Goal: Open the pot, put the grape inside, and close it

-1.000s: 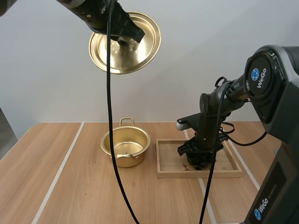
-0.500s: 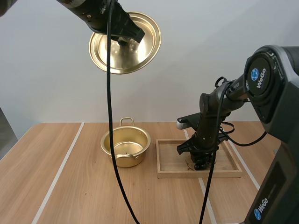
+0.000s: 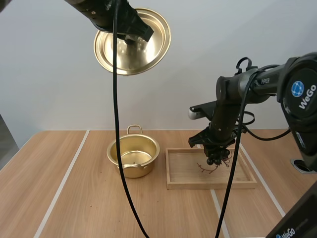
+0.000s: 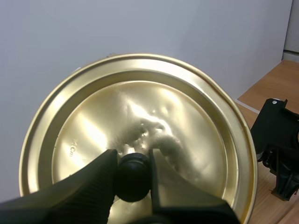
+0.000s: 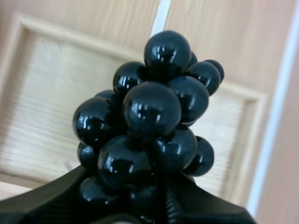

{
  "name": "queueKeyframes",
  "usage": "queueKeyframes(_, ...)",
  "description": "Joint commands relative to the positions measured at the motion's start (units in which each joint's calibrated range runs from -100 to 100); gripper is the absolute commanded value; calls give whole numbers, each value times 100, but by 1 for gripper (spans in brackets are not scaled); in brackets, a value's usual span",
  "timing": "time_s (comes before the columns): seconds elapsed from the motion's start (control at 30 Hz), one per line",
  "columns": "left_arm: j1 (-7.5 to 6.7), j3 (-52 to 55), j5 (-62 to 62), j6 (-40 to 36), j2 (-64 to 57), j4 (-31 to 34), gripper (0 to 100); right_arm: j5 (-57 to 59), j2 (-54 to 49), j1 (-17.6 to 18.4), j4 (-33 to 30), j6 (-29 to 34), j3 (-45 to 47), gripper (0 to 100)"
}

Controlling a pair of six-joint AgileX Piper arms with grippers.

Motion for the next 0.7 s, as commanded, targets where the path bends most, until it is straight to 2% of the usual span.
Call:
queueKeyframes(0.0, -18, -285, -190, -61, -99, -130, 0, 490, -311, 8, 14, -53, -341, 0)
queueKeyframes(0.17, -18, -757, -190, -92, -250, -130, 0, 1020, -553, 8, 294, -344, -936, 0)
queueKeyframes(0.43, -18, -1456, -682, -267, -676, -130, 0, 1623, -576, 18, 1605, -1223, -1553, 0)
queueKeyframes(0.53, -18, -1613, -834, -274, -841, -130, 0, 1623, -564, 114, 1682, -1385, -1631, 0)
queueKeyframes(0.67, -18, -1763, -848, -274, -1021, -130, 0, 1776, -385, 411, 1682, -1443, -1782, 0)
